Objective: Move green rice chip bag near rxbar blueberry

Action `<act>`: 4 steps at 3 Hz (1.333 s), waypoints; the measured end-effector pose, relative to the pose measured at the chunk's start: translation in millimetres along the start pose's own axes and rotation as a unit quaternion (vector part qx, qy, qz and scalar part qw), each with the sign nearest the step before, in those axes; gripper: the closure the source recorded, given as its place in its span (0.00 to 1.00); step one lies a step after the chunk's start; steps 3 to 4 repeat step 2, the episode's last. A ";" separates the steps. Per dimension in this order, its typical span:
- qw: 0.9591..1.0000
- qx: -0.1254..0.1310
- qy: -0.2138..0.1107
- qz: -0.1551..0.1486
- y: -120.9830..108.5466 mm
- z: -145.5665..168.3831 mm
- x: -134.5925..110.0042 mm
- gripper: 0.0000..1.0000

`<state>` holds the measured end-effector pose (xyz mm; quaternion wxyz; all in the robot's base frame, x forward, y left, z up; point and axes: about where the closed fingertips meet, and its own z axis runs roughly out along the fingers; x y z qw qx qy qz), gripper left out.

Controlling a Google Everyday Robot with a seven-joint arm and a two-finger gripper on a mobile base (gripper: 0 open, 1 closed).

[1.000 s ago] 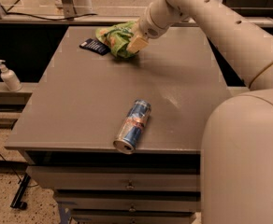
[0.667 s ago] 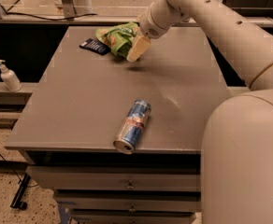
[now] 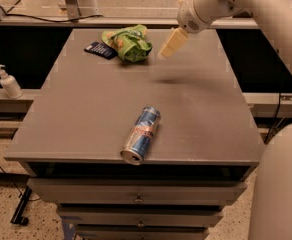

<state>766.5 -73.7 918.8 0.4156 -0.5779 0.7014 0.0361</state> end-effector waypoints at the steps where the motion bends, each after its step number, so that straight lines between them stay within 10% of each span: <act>1: 1.000 0.018 -0.021 0.003 -6.0 -72.1 6.7 0.00; 4: 1.000 0.016 -0.020 0.005 -5.1 -68.5 10.2 0.00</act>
Offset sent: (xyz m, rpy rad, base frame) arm -0.0264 -0.0354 0.0351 0.0316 -0.0294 -0.0053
